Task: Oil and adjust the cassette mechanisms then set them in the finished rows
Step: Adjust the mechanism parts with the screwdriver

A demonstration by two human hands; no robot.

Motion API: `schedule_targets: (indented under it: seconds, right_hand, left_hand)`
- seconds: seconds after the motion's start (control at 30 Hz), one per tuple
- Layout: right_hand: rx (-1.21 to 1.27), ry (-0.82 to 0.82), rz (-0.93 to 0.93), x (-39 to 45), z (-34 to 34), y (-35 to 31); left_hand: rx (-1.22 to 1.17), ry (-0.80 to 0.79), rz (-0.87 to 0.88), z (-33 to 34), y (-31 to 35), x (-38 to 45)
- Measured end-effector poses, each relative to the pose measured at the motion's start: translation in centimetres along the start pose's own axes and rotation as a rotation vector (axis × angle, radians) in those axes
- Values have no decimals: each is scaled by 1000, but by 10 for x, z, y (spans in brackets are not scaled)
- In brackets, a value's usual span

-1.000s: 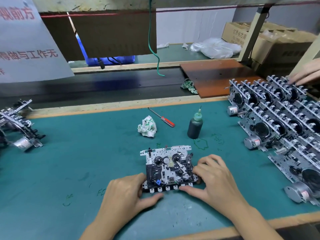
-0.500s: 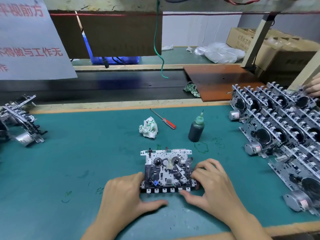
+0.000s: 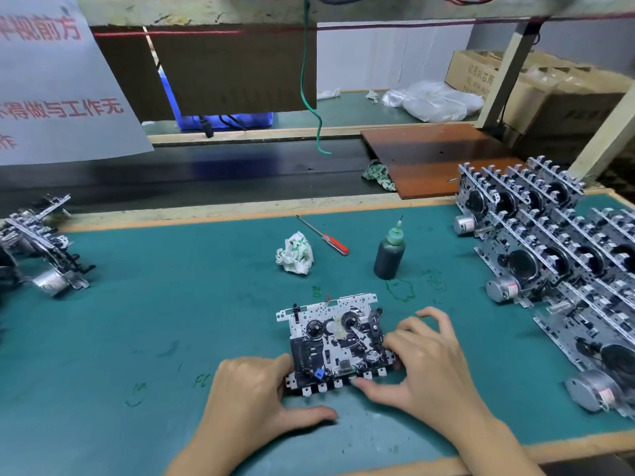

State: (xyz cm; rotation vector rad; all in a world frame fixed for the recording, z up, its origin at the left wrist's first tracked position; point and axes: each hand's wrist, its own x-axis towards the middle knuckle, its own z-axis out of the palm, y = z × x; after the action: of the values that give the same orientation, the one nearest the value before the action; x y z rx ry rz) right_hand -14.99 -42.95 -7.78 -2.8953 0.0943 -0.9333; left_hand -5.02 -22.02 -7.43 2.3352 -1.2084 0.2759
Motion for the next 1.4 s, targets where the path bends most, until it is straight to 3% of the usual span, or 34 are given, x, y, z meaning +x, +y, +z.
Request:
schedule_targets:
  seconds: [0.33,0.47,0.57,0.67,0.8,0.97,1.13,1.33,1.4]
  right_hand:
    - [44,-146,-47,8,-8,1]
    - [372,-286,188,22,-23,-8]
    - [632,-289,437,32,-27,-17]
    - [696,-385,615,40,-30,-25]
    - [704,-438,662,47,-29,-29]
    - [602,-467,644,52,-31,-25]
    - [443,-458,618,50,-38,-21]
    - [784,-578,700,53,-33,-16]
    - [720,-618,661,54,-33,-13]
  left_hand:
    - [-119,-90,-160,-11,-2,2]
    - [-455,96,-327,-17,2,7]
    - [-547,230,-399,-23,10,12]
    - [-605,221,-526,-24,14,13]
    - [-683,145,-648,-21,10,20]
    - [-458,95,-567,-23,2,23]
    - [12,72,-444,-32,-3,23]
    - [-256,117,-204,-35,-3,28]
    - [-260,101,-106,-38,0,33]
